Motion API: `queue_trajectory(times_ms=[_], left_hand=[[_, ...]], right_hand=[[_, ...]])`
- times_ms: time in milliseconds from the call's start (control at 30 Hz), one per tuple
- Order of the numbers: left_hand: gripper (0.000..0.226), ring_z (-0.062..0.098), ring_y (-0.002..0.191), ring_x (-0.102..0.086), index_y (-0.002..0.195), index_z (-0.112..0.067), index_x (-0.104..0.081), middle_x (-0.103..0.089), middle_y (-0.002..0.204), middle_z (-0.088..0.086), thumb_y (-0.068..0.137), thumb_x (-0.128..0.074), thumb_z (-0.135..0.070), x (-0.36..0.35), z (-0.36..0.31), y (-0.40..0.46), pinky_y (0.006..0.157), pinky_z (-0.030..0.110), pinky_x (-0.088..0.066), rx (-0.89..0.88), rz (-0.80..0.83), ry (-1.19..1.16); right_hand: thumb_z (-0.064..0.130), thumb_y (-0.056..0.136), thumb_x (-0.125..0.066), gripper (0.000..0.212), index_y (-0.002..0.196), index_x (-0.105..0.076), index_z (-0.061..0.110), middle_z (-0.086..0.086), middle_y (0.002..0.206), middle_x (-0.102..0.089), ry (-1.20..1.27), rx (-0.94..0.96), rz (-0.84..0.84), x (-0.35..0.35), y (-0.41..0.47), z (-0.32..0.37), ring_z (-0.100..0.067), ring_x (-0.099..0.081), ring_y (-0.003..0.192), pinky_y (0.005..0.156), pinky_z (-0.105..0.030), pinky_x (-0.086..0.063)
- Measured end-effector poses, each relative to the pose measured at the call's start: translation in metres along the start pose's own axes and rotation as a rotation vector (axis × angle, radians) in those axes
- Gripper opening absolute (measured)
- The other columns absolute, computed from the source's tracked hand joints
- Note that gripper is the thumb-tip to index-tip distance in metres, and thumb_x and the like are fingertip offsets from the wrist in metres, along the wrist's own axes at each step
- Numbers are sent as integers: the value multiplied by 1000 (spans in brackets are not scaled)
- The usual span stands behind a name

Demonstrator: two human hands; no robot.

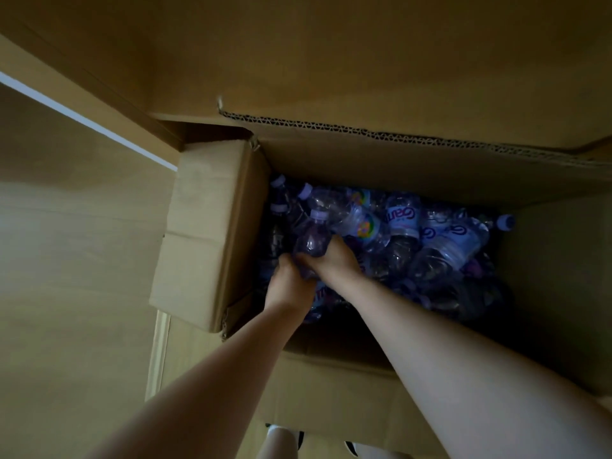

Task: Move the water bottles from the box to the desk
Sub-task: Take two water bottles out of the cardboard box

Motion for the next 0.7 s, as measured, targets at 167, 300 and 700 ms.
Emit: queue_trajectory(times_ms=[167,300,700], left_hand=[[88,26,133,-37,145,-13,-25,-37,144,10,75,-77,-25,-6,-31,-15,106,38,-37,-138,59,-77],[93,29,130,-40,144,-24,-21,-37,142,6,70,-77,-37,23,-73,-30,101,44,-39,-264,-161,5],[71,19,107,-60,122,-28,-37,-60,119,-3,67,-81,-32,46,-74,-25,89,43,-51,-209,-163,-135]], right_hand=[[42,78,-76,49,110,-54,13,1,96,-65,64,66,-123,42,-24,17,-16,-63,87,65,-24,-46],[40,81,-73,38,107,-65,14,-2,99,-71,115,232,-88,74,-42,67,-13,-67,93,79,-30,-51],[15,95,-55,13,108,-55,12,-13,95,-61,772,-516,-296,84,-54,-61,-22,-58,79,76,-35,-51]])
Point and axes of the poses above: each hand's wrist, its own y-axis towards the middle knuckle, its own x-axis out of the back of the hand, z = x × y, the point moved 10 cm from there along y, towards the middle knuckle
